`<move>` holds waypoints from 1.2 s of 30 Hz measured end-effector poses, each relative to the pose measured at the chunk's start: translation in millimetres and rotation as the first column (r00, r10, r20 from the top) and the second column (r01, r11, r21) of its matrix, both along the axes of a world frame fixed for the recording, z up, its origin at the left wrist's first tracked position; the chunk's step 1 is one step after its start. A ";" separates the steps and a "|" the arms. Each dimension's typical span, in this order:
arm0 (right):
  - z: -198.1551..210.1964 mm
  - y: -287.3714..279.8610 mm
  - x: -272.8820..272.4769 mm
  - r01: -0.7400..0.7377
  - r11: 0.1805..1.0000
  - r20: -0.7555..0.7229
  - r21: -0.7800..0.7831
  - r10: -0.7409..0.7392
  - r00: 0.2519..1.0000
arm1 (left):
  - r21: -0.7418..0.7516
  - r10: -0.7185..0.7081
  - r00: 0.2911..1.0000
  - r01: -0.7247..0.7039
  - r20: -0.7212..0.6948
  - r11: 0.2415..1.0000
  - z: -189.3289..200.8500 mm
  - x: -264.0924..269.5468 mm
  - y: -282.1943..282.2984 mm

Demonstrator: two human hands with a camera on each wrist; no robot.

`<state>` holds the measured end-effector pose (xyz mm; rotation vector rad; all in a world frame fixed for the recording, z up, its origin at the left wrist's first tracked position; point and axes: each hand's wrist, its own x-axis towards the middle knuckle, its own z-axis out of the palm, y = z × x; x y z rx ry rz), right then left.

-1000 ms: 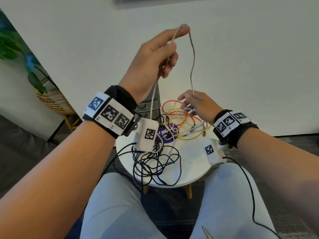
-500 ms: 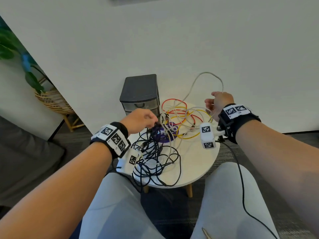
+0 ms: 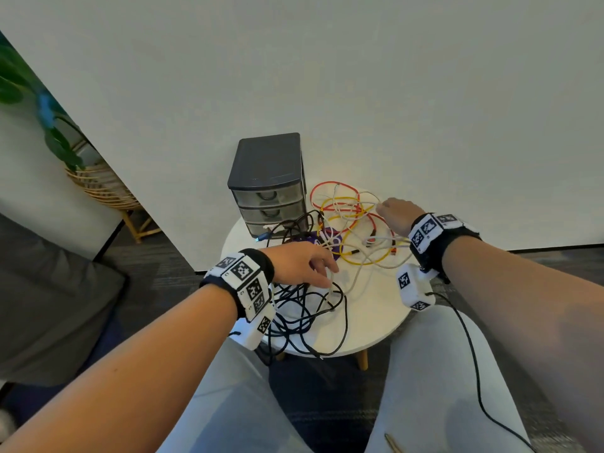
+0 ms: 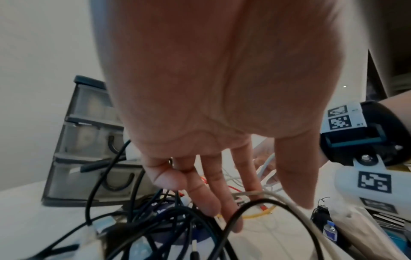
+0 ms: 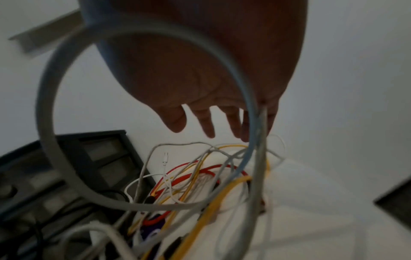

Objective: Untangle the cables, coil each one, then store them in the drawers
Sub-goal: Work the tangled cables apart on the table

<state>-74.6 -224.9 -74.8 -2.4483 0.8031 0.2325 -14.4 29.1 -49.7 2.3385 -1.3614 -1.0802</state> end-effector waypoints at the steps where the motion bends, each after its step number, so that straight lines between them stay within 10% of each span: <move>1: -1.0 0.0 -1.4 -0.055 0.998 -0.005 -0.026 0.055 0.998 | -0.031 0.008 1.000 -0.008 0.020 0.999 -1.2 0.7 -0.7; 9: 53.1 28.1 -24.3 -0.178 0.980 0.461 0.093 0.117 0.880 | -0.539 0.378 0.926 -0.311 0.014 0.783 37.1 15.0 -8.4; 13: 74.1 61.3 -29.0 -0.419 0.893 0.336 0.163 0.349 0.875 | -0.679 0.474 0.875 -0.406 -0.097 0.611 59.1 19.5 -12.7; 17: 71.1 62.7 -21.5 -0.371 0.875 0.437 0.311 0.215 0.873 | -0.703 0.517 0.851 -0.422 -0.091 0.572 65.0 17.2 -9.5; 22: 76.0 36.1 -5.3 -0.107 0.917 0.540 0.383 -0.128 0.832 | -0.553 0.500 0.866 -0.417 -0.002 0.721 51.0 21.8 11.2; 27: 54.0 9.4 13.0 0.041 0.992 0.349 0.123 -0.082 0.934 | -0.105 0.253 0.954 -0.239 0.161 0.965 25.4 17.4 30.9; 32: 23.1 15.7 16.3 -0.065 0.997 0.009 -0.050 0.066 0.998 | 0.122 0.181 0.965 -0.206 0.188 0.971 -0.9 4.8 39.5; 36: 26.7 27.0 -1.3 -0.118 0.983 0.184 -0.142 0.143 0.972 | 0.099 0.206 0.959 -0.228 0.195 0.969 -18.2 -2.8 35.8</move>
